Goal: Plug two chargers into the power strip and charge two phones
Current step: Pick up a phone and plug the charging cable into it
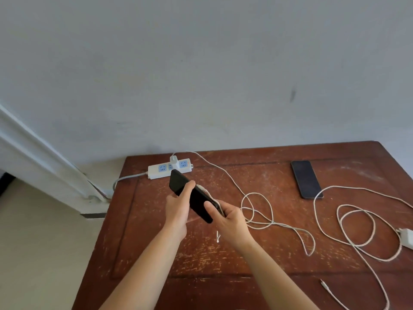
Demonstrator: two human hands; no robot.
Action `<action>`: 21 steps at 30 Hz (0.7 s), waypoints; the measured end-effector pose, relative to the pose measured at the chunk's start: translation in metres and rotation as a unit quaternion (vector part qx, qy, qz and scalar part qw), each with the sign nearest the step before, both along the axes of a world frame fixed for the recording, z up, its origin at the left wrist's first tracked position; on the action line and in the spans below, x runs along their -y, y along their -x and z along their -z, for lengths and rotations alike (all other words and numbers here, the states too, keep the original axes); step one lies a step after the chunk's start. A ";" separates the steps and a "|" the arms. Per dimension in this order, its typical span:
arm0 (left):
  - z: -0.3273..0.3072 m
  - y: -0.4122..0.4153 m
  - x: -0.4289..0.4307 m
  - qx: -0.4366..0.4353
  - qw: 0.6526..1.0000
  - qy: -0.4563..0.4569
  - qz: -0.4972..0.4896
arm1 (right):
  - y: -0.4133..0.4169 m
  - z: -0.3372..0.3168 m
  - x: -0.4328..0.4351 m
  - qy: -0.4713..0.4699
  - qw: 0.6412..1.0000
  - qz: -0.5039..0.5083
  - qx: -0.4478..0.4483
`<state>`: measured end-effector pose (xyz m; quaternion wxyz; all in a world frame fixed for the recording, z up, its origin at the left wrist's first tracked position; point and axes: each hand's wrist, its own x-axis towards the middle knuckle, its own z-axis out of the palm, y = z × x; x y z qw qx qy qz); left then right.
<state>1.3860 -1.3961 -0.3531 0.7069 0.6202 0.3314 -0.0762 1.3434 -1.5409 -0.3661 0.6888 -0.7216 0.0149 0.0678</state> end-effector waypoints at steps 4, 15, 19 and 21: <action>-0.020 0.005 -0.001 0.092 0.995 0.009 0.025 | -0.002 -0.003 0.001 -0.141 0.986 0.045 -0.075; -0.005 0.002 -0.010 0.086 0.908 0.408 0.036 | 0.004 0.006 -0.005 -0.441 0.865 0.028 -0.236; 0.000 -0.003 -0.008 0.100 0.893 0.438 0.014 | 0.009 0.000 0.001 -0.363 0.909 0.043 -0.202; -0.001 -0.006 -0.008 0.108 0.887 0.448 -0.017 | 0.010 -0.006 0.005 -0.329 0.922 0.089 -0.182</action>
